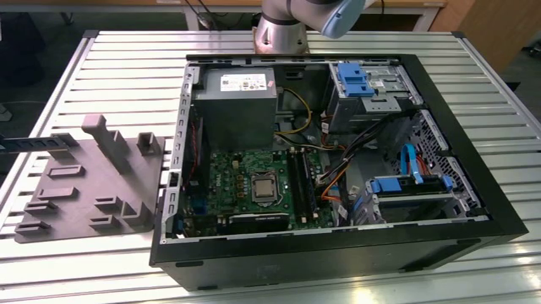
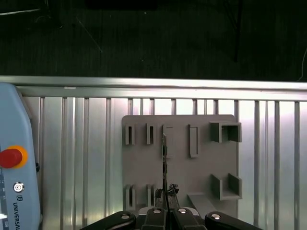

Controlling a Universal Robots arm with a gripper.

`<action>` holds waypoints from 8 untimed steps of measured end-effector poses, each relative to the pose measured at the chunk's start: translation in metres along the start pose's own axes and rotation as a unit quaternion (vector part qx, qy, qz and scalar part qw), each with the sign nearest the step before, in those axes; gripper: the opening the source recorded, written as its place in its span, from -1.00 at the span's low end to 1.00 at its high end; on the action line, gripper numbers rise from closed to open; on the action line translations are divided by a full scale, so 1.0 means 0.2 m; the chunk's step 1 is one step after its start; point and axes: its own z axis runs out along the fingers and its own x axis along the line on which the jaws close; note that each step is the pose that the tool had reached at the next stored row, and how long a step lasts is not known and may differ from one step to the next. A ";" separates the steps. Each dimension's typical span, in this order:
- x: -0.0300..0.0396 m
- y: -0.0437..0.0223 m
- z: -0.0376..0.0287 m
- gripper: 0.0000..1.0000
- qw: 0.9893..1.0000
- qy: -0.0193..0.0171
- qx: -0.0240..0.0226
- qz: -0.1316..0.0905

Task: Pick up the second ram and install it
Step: 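Pick up the second ram and move it above second insertion slot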

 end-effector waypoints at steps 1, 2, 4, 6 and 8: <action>0.000 0.000 -0.003 -0.76 1.000 0.000 0.000 0.000; 0.000 0.000 -0.007 -0.76 1.000 0.000 0.000 0.000; -0.001 0.000 -0.012 -0.76 1.000 0.000 0.000 0.000; -0.001 0.000 -0.017 -0.76 1.000 0.000 0.000 0.000; -0.001 0.000 -0.023 -0.76 1.000 0.000 0.000 0.000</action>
